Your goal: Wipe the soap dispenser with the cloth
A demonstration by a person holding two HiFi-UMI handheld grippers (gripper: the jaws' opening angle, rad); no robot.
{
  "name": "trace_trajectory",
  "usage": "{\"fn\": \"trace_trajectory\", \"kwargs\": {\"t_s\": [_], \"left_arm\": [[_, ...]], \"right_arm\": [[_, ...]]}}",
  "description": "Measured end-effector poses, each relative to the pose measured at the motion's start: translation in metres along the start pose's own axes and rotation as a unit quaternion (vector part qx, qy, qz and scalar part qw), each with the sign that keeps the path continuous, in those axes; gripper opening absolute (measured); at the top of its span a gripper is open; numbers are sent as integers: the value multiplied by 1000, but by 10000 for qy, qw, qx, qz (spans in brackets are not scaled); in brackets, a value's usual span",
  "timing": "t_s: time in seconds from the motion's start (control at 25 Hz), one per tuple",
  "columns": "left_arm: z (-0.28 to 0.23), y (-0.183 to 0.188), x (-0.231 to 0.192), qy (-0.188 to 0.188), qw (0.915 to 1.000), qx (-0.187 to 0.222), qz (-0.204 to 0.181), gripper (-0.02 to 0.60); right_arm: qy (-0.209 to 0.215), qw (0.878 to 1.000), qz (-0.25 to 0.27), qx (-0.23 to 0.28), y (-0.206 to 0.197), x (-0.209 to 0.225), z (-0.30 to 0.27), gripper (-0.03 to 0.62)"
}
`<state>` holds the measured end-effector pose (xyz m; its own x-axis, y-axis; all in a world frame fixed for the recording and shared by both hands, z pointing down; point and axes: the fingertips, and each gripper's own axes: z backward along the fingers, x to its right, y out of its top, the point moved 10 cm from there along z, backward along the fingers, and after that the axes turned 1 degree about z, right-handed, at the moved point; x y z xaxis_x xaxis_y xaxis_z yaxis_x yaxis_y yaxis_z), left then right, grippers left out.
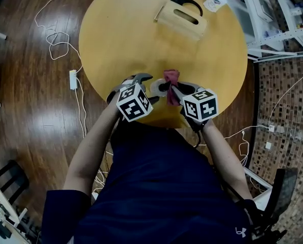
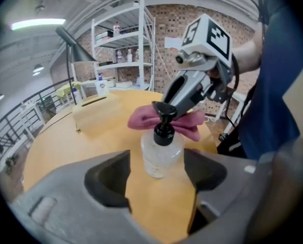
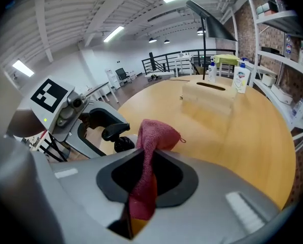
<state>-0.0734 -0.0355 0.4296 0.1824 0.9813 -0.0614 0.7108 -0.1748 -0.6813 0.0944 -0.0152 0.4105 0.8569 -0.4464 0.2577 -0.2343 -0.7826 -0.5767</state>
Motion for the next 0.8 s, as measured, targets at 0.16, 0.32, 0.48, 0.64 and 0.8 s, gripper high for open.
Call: {"fn": "trace_trajectory", "kwargs": {"t_s": [0.16, 0.32, 0.48, 0.64, 0.8], "left_arm": [[-3, -2, 17, 160, 9996, 170, 164, 299], [-4, -7, 13, -82, 9995, 210, -206, 268], [-2, -8, 1, -453, 9967, 112, -659, 262], [8, -16, -8, -261, 9993, -4, -269, 267], [19, -23, 5, 250, 9994, 204, 149, 195]], "right_arm": [[120, 9999, -76, -73, -14, -11, 8, 60], [87, 9997, 149, -152, -8, -10, 4, 60], [-33, 9998, 198, -88, 10, 0, -10, 60], [105, 9995, 214, -196, -1, -11, -5, 58], [319, 9990, 125, -280, -21, -21, 6, 58]]}}
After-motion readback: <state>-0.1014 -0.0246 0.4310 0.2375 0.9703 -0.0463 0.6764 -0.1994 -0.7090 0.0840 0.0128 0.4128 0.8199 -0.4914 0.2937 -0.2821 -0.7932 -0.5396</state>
